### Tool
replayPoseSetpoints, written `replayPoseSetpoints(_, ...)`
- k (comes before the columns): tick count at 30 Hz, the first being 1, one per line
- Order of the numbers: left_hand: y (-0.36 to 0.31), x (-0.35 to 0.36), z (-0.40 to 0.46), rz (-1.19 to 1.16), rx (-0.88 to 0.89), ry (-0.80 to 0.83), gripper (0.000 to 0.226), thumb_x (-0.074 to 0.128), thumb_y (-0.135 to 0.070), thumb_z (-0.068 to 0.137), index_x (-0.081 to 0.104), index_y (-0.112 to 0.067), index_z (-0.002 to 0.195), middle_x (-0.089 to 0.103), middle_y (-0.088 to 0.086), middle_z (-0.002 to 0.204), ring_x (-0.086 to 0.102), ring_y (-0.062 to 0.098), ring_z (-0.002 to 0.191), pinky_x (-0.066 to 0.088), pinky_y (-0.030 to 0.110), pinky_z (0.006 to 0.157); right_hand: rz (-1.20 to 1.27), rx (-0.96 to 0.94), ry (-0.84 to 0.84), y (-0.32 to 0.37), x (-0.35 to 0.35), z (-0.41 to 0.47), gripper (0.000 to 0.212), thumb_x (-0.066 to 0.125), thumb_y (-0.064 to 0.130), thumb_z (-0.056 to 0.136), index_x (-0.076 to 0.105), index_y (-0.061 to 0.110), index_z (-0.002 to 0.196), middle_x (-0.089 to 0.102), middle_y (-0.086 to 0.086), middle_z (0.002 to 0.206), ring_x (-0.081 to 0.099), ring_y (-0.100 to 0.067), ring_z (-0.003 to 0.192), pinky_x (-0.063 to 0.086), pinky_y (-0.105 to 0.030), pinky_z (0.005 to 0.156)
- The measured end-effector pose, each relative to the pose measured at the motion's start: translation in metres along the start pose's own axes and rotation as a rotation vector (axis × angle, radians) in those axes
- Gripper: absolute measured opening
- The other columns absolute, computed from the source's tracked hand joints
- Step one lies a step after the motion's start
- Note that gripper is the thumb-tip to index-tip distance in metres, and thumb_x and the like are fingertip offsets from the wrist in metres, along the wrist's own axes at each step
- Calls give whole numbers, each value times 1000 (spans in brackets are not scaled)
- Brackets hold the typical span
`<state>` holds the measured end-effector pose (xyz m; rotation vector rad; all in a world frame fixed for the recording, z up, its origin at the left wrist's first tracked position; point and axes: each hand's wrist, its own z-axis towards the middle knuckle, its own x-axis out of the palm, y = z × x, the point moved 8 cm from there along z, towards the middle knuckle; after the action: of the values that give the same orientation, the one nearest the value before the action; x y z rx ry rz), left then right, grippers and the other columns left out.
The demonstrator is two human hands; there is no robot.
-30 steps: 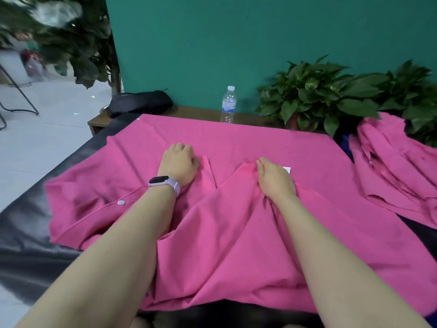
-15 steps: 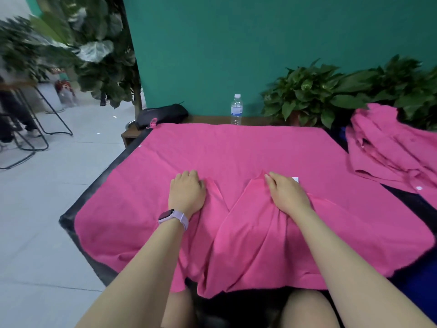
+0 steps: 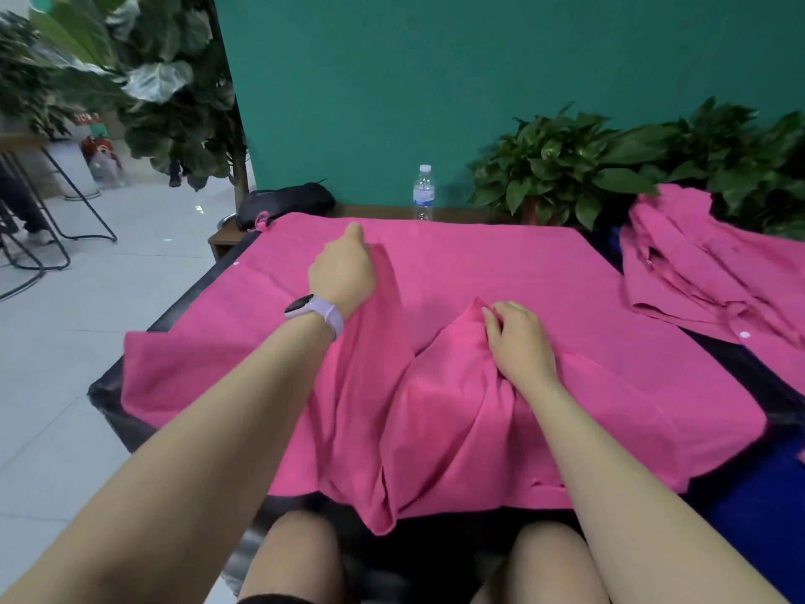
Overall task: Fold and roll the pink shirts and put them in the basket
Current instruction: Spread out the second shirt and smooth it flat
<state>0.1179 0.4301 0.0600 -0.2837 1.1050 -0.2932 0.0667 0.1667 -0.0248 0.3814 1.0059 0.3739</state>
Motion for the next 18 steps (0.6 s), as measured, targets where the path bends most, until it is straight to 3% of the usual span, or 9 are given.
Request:
replayPoseSetpoints(4,3,16,36,18,-20,-75,16,35,-7,97,38,-8,112,49,12,78,47,34,69,32,40,59,-13,-4,5,-1,1,1,28,52,23,103,57,9,79,62,-14,84,58,-37,82,40,-45,72)
replayPoseSetpoints(10,21,58,79,-12,13,-100,4,34,-10,97,31,-13,98,57,12,73,43,29,54,24,36,50,-36,5,-17,-6,7,6,33,51,30,103,46,16,74,64,-13,79,58,-39,78,32,-42,62)
replayPoseSetpoints(14,41,120,62,55,-9,52,8,35,-17,100,39,-11,103,65,18,89,56,37,72,34,39,62,-110,2,19,-6,16,10,33,52,36,102,45,19,74,64,-9,79,61,-37,78,28,-38,60)
replayPoseSetpoints(18,48,133,63,96,2,37,22,41,-36,99,39,-16,90,66,16,92,63,38,83,34,38,63,-184,-78,61,1,22,10,29,57,49,96,59,21,93,70,-5,91,65,-35,86,41,-39,64)
